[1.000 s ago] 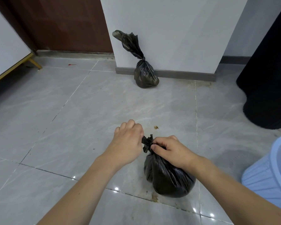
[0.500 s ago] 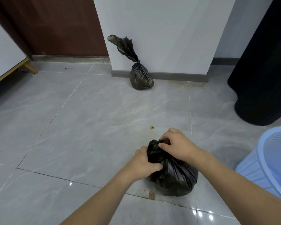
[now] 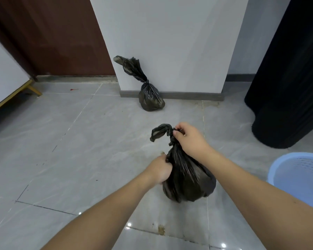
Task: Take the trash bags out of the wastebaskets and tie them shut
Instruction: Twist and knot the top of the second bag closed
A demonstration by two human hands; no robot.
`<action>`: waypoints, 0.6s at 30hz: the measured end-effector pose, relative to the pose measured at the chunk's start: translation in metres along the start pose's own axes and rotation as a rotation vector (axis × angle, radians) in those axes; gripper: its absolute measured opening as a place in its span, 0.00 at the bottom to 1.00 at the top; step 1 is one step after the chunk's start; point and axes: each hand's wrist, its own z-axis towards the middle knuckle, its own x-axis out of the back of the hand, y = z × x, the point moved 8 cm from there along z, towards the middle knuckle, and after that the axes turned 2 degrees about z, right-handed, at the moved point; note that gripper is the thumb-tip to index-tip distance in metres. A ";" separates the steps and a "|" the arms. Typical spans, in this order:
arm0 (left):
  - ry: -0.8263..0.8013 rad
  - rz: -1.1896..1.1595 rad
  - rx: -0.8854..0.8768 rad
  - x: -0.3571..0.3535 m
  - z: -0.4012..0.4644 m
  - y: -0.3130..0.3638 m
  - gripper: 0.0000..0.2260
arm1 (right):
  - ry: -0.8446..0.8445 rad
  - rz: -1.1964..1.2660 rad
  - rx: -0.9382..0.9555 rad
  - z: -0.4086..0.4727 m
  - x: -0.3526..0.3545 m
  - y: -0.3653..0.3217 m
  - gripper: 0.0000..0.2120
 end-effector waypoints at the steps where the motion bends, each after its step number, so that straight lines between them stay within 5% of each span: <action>1: 0.007 -0.037 0.044 0.011 0.005 0.011 0.14 | 0.031 0.023 0.010 0.009 0.010 -0.009 0.03; 9: 0.128 -0.335 0.048 0.103 0.061 0.118 0.09 | 0.218 0.044 -0.032 0.117 0.094 -0.071 0.09; 18: 0.139 -0.588 -0.040 0.166 0.224 0.150 0.09 | 0.370 0.128 -0.108 0.265 0.092 -0.051 0.06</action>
